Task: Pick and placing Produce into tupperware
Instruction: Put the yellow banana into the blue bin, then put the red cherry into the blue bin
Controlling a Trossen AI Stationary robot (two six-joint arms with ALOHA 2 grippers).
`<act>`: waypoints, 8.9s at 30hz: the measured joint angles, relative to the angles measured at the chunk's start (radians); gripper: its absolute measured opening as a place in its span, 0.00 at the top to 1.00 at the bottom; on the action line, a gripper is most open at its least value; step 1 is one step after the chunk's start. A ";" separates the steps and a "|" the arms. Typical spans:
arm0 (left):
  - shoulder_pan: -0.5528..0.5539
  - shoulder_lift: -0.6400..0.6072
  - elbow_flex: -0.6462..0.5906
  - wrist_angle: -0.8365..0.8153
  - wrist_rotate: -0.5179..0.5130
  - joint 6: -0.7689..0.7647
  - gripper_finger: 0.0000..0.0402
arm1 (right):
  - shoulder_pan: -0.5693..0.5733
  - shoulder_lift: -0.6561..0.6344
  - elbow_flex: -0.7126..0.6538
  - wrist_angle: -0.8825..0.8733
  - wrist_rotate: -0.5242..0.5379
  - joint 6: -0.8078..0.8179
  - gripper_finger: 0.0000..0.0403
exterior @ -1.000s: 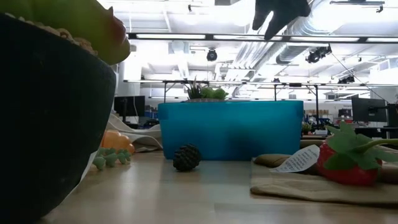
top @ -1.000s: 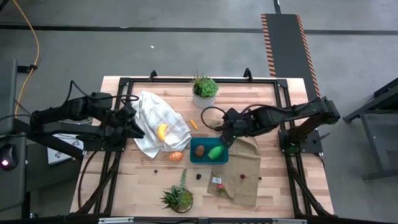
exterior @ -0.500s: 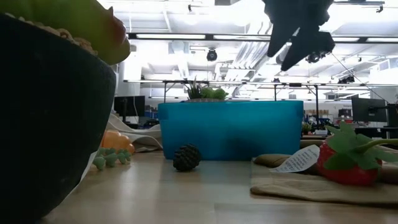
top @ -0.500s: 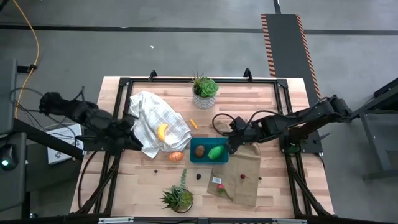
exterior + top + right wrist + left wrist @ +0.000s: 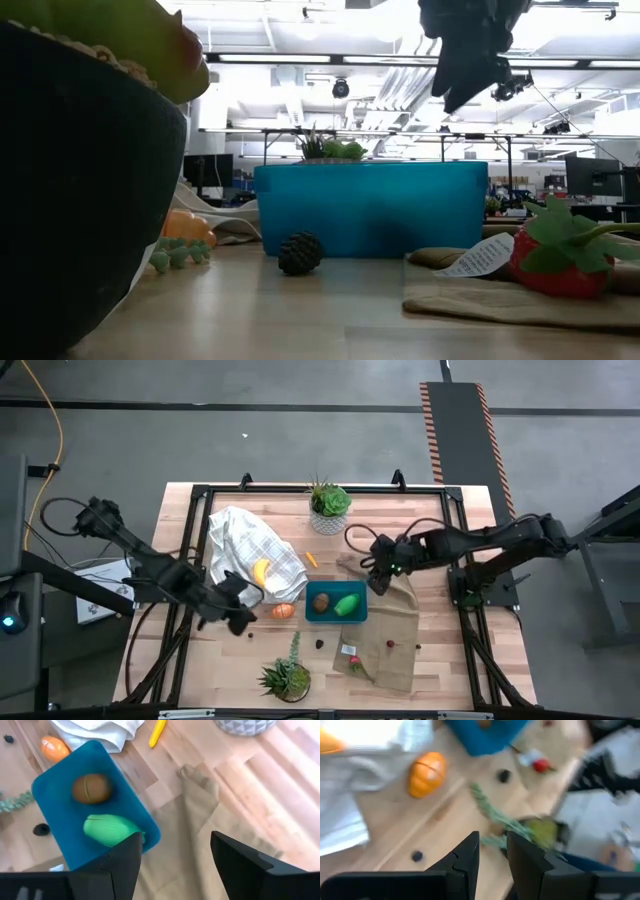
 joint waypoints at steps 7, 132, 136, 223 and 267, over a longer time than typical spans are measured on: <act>0.169 0.084 0.000 -0.190 -0.001 -0.125 0.78 | -0.067 -0.041 0.000 0.006 -0.046 -0.148 0.44; 0.633 0.451 0.594 -0.346 0.234 0.794 0.63 | -0.098 -0.122 0.000 -0.067 -0.124 -0.300 0.44; 0.617 0.451 0.599 -0.217 0.270 0.836 0.63 | -0.101 -0.178 0.000 -0.064 -0.118 -0.275 0.44; 0.455 0.815 0.728 -0.018 0.318 1.075 0.55 | -0.114 -0.275 0.000 -0.155 -0.118 -0.261 0.44; 0.688 0.567 1.242 -0.850 0.260 1.342 1.00 | 0.355 -0.361 -0.342 0.297 0.025 0.597 0.44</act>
